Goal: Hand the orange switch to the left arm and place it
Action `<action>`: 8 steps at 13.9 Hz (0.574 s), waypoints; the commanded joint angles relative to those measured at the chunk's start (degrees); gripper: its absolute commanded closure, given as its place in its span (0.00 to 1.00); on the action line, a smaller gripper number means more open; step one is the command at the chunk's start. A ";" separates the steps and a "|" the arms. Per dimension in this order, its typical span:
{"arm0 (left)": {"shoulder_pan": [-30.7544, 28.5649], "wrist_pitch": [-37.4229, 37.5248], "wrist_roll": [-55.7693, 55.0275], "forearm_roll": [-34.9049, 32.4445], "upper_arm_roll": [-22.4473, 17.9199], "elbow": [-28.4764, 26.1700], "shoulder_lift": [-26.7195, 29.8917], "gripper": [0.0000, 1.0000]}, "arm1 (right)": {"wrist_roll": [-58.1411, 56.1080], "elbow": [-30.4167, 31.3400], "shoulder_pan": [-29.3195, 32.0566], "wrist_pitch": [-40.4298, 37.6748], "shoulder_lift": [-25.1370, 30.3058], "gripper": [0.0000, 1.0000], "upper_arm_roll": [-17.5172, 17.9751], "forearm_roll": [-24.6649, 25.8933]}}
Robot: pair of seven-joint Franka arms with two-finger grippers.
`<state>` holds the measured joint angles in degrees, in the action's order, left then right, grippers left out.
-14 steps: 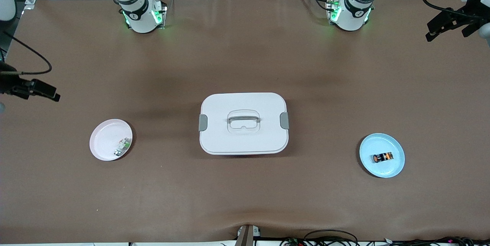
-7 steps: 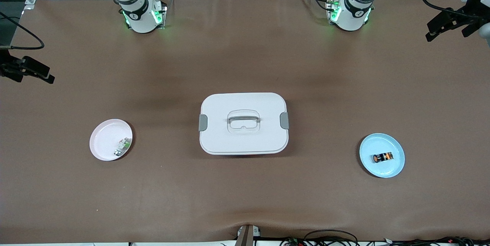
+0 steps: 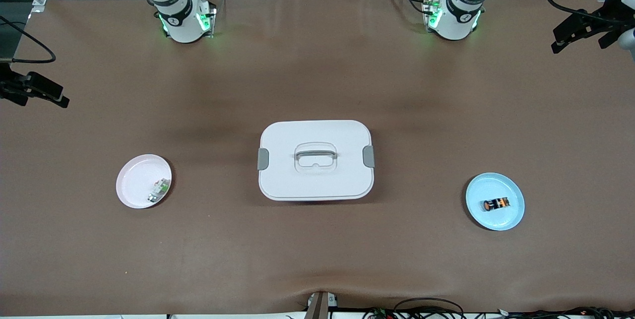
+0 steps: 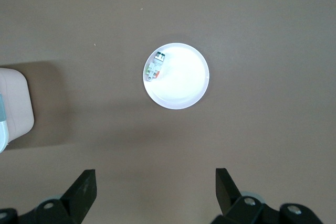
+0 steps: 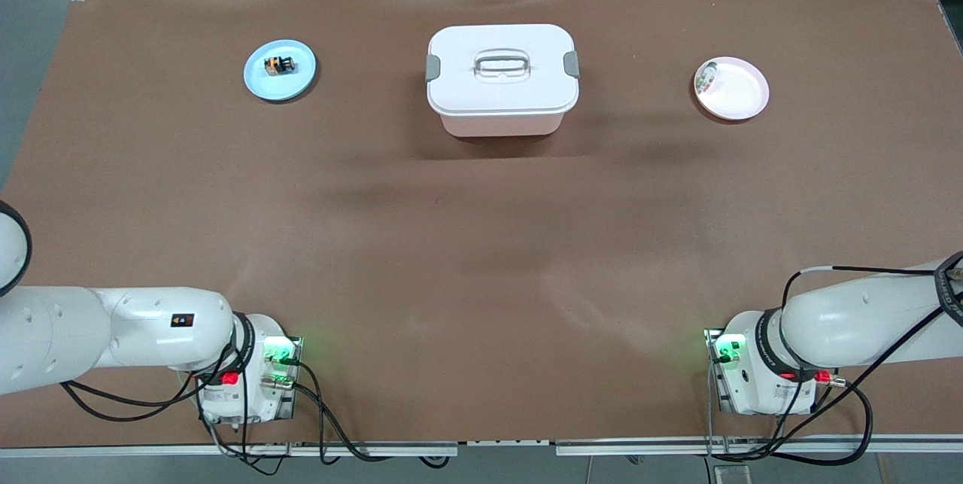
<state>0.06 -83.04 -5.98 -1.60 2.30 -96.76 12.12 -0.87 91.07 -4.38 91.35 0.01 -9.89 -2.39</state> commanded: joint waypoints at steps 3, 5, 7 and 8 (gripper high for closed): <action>1.17 0.07 0.88 0.90 0.60 3.23 -2.53 0.00 | -0.36 -0.36 -0.10 -0.83 0.70 0.00 -0.05 0.63; 1.26 0.07 0.88 0.81 0.60 3.59 -3.24 0.00 | -0.36 -0.36 -0.19 -0.83 0.70 0.00 0.04 0.63; 1.08 0.07 0.88 0.72 0.51 3.68 -3.24 0.00 | -0.36 -0.28 -0.10 -0.91 0.70 0.00 0.04 0.63; 0.99 0.07 0.88 0.72 0.51 4.12 -3.33 0.00 | -0.36 -0.28 -0.19 -1.09 0.70 0.00 0.04 0.63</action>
<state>1.42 -83.27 -5.93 -1.60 2.84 -94.43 9.25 -0.87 90.97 -4.38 91.24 0.01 -9.88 -2.37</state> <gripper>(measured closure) 0.000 0.000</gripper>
